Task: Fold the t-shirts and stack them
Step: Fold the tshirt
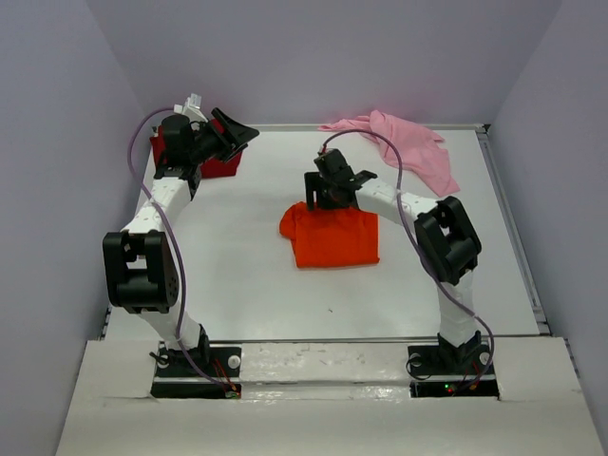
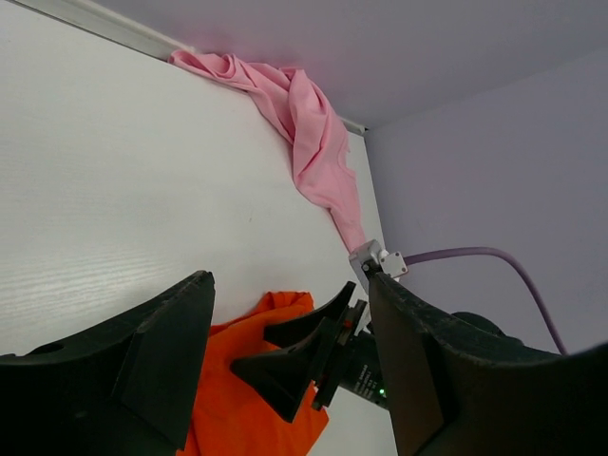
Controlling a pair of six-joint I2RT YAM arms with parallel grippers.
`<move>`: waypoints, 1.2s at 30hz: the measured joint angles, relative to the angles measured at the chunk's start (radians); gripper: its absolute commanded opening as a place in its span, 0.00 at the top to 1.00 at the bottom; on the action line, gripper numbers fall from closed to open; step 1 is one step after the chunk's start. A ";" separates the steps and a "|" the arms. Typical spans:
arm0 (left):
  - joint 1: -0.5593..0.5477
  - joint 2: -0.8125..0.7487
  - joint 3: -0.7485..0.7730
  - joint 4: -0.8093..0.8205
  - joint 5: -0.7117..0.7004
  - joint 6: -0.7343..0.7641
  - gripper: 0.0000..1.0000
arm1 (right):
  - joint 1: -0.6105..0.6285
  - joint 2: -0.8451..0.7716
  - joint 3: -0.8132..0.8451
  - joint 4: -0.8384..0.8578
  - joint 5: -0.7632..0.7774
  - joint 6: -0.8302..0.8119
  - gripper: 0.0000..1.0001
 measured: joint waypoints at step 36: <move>0.000 0.013 -0.018 0.019 0.009 -0.011 0.25 | 0.019 -0.242 0.018 -0.091 0.077 -0.198 0.25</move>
